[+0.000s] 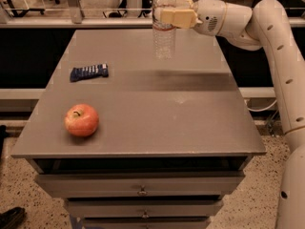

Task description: Place water bottle upright

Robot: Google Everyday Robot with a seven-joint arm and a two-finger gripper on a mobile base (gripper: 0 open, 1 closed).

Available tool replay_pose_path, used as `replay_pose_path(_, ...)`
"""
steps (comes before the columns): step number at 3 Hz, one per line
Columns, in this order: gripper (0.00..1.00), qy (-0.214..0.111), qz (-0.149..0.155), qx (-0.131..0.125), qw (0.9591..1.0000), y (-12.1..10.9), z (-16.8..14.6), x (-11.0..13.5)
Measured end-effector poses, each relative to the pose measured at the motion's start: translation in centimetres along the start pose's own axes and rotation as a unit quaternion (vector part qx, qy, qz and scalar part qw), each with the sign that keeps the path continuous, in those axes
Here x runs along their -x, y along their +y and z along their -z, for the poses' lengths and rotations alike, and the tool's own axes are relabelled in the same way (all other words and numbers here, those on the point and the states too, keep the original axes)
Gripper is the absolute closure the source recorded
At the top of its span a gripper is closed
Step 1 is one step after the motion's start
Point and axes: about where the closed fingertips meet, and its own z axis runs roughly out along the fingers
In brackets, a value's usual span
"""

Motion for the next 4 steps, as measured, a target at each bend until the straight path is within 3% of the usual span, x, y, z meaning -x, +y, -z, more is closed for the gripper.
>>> replay_pose_path(2,1.00,-0.006,-0.047,-0.009,0.9988,-0.3,2.6,-3.8)
replay_pose_path(3,1.00,-0.008,-0.054,-0.006,0.9985,-0.4,3.2,-5.1)
replay_pose_path(4,0.76,-0.018,-0.040,-0.002,0.9990,-0.1,3.6,-6.4)
